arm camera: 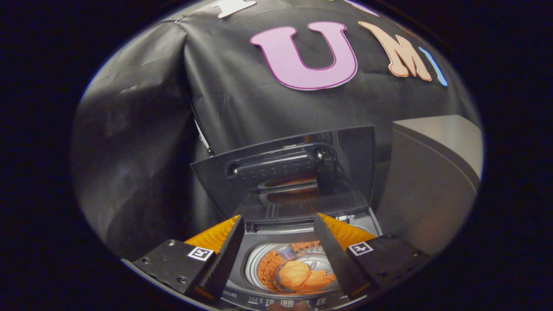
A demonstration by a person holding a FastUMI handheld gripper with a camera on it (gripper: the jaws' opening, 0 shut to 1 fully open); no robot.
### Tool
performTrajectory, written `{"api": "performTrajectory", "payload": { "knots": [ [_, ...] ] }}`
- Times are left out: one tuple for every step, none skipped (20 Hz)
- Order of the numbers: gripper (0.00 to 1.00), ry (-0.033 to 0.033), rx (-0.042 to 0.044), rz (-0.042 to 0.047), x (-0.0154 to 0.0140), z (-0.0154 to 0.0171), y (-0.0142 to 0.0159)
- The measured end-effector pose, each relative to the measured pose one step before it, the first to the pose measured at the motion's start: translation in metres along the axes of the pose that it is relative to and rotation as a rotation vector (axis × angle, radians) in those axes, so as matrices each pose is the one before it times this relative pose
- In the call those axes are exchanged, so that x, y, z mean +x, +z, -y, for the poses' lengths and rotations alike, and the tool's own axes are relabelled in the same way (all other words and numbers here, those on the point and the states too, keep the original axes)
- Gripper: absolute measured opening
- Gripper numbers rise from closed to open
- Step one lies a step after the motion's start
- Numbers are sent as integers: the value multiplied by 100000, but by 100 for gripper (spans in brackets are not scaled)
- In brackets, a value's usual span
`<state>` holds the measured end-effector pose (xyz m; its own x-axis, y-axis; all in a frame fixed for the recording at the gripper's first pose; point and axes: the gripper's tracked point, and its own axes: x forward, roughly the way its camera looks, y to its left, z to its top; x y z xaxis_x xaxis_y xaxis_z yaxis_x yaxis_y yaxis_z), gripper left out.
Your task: Put the clothes into the washing machine and then close the washing machine lid.
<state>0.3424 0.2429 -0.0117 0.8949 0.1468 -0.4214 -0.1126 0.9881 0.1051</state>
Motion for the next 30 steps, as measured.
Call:
{"api": "performTrajectory", "payload": {
  "knots": [
    [98,-211,-1729,1153,-235,-160,327],
    [98,-386,-1540,2307,-179,-118,838],
    [98,-674,-1726,2853,-116,47,1064],
    [97,-941,-1392,1740,119,-25,706],
    [97,-732,-567,2126,78,-131,953],
    [97,-381,-117,1836,317,-151,893],
    [97,-605,-271,1076,238,-260,638],
    [97,-800,-322,663,342,-45,501],
    [97,-94,-85,286,768,-106,631],
    [97,-786,83,708,995,-206,617],
    [97,-754,-33,928,760,-29,573],
    [97,-684,-250,414,968,-106,540],
    [97,-379,-453,-73,1474,159,611],
    [97,-602,-747,196,898,-182,415],
    [97,-751,-923,194,886,-171,409],
    [97,-302,-970,255,922,-396,331],
    [97,218,-597,634,648,-409,55],
    [97,-424,-811,-801,802,-310,-6],
    [97,-711,-760,-797,683,-191,-53],
    [97,-779,-203,-9,778,-129,97],
    [97,-65,482,870,270,-836,-38],
    [97,-199,480,-641,808,-247,-152],
    [97,-1090,840,-1007,630,-2,-390],
    [97,-941,12,-1082,628,165,-330],
    [97,-1737,-1055,-693,669,385,-173],
    [97,-1785,-2674,594,485,573,73],
    [97,362,-2010,-175,448,100,-186],
    [97,429,267,33,-24,-59,-27],
    [98,94,687,-145,-25,-176,-23],
    [98,110,-223,-88,-85,47,15]
  ]
}}
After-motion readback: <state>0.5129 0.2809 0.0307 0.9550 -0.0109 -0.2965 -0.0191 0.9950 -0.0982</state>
